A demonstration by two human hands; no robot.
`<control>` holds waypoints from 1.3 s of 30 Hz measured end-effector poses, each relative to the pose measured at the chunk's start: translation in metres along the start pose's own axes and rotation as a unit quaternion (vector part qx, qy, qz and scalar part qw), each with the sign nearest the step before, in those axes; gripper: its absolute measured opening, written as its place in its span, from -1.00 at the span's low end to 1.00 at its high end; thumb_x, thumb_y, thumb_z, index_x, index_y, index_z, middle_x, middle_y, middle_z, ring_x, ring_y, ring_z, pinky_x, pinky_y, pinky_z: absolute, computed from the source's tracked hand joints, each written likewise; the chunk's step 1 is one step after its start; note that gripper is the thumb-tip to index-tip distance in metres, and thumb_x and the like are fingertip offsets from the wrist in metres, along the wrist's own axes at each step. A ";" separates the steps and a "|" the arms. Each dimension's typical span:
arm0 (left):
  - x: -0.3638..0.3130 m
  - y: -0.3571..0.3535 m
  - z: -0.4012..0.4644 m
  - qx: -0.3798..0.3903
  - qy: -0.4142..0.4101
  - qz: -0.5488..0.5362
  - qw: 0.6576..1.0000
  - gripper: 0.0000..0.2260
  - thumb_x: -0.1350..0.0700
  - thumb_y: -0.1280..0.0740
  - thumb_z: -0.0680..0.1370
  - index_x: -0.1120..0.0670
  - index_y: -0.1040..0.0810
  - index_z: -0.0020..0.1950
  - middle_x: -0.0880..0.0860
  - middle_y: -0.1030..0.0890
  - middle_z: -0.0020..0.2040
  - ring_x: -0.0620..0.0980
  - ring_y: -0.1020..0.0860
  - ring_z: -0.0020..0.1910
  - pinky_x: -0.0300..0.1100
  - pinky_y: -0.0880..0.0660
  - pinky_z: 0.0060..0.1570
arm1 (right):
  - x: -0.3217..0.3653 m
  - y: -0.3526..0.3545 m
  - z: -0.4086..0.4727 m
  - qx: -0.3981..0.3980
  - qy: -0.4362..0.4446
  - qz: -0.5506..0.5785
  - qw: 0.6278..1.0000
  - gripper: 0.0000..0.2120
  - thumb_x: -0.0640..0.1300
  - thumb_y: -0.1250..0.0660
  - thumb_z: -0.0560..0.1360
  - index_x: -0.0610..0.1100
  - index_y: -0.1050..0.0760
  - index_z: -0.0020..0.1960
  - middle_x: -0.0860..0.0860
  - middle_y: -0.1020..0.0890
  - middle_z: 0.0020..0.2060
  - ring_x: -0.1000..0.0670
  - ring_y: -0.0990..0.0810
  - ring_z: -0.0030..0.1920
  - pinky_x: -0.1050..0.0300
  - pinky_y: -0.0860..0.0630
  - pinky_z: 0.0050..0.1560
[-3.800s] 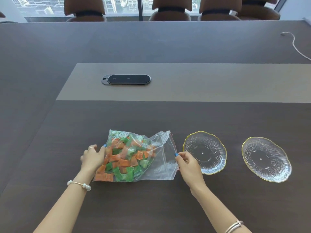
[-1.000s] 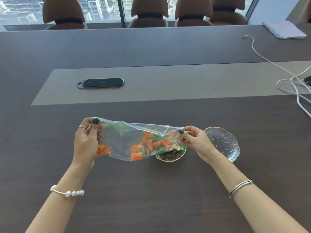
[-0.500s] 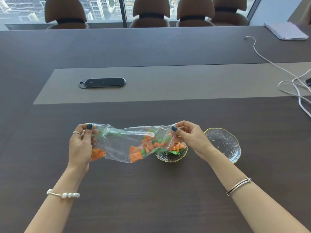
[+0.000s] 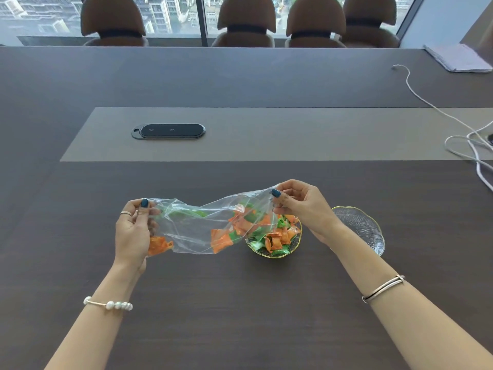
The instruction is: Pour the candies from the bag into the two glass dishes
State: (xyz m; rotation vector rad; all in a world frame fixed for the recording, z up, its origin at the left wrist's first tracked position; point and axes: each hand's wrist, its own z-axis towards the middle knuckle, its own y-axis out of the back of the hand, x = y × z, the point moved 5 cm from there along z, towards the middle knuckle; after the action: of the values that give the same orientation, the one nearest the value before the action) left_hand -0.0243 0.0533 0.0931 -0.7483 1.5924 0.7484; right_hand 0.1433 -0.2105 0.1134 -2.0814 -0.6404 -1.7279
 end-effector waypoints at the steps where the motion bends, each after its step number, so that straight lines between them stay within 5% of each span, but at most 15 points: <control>1: 0.000 -0.002 -0.001 0.002 0.000 -0.005 1.000 -0.80 0.08 -0.17 0.60 -0.07 -0.47 -0.20 -0.06 -0.52 -0.25 -0.21 -0.34 -0.50 -0.42 -0.37 -0.57 | 0.002 0.001 -0.001 -0.003 0.003 -0.002 1.000 -0.94 -0.29 -0.32 0.47 -0.18 -0.55 -0.12 -0.11 -0.57 -0.27 0.06 -0.61 -0.28 0.22 -0.63 -0.16; 20: -0.022 -0.104 -0.020 0.077 -0.018 -0.041 0.996 -0.81 0.05 -0.17 0.60 -0.06 -0.47 -0.20 -0.06 -0.53 -0.28 -0.19 -0.29 -0.50 -0.36 -0.39 -0.54 | 0.027 0.102 -0.034 -0.096 0.032 -0.018 0.995 -0.94 -0.18 -0.37 0.44 -0.17 -0.57 -0.12 -0.11 -0.60 -0.28 0.06 -0.61 -0.34 0.25 -0.60 -0.21; 30: -0.016 -0.193 -0.060 0.133 -0.010 -0.043 0.990 -0.81 0.14 -0.15 0.60 -0.02 -0.46 -0.17 0.00 -0.52 -0.29 -0.21 -0.32 -0.59 -0.37 -0.33 -0.54 | -0.004 0.198 -0.063 -0.161 0.005 0.017 0.987 -0.59 0.11 -0.47 0.18 -0.17 -0.57 -0.14 0.07 -0.62 -0.42 0.11 -0.61 -0.33 0.22 -0.63 -0.14; 34: -0.015 -0.224 -0.076 0.157 -0.017 -0.033 0.987 -0.81 0.17 -0.15 0.60 0.00 -0.47 -0.16 0.00 -0.53 -0.29 -0.22 -0.33 -0.57 -0.43 -0.29 -0.55 | -0.038 0.231 -0.066 -0.186 -0.033 0.026 0.982 -0.79 -0.05 -0.43 0.31 -0.16 -0.56 -0.14 0.05 -0.61 -0.42 0.07 -0.61 -0.33 0.13 -0.62 -0.06; 37: -0.017 -0.243 -0.085 0.169 -0.017 -0.019 0.985 -0.81 0.19 -0.14 0.60 0.02 -0.48 -0.15 -0.01 -0.52 -0.29 -0.21 -0.35 -0.55 -0.42 -0.33 -0.55 | -0.062 0.247 -0.067 -0.198 -0.058 0.038 0.978 -0.67 0.01 -0.47 0.19 -0.17 -0.56 -0.15 0.04 -0.61 -0.43 0.09 -0.60 -0.36 0.18 -0.64 -0.14; 39: -0.019 -0.253 -0.088 0.171 -0.020 0.004 0.985 -0.81 0.17 -0.15 0.60 0.01 -0.49 -0.15 -0.02 -0.53 -0.28 -0.19 -0.38 -0.50 -0.38 -0.40 -0.52 | -0.076 0.254 -0.067 -0.199 -0.066 0.055 0.976 -0.87 -0.14 -0.43 0.35 -0.18 -0.55 -0.15 0.00 -0.61 -0.42 0.09 -0.58 -0.35 0.23 -0.63 -0.22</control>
State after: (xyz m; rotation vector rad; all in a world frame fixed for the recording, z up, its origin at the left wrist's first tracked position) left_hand 0.1301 -0.1657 0.1061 -0.4728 1.6328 0.4752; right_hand 0.2174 -0.4665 0.0543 -2.4634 -0.2177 -1.7786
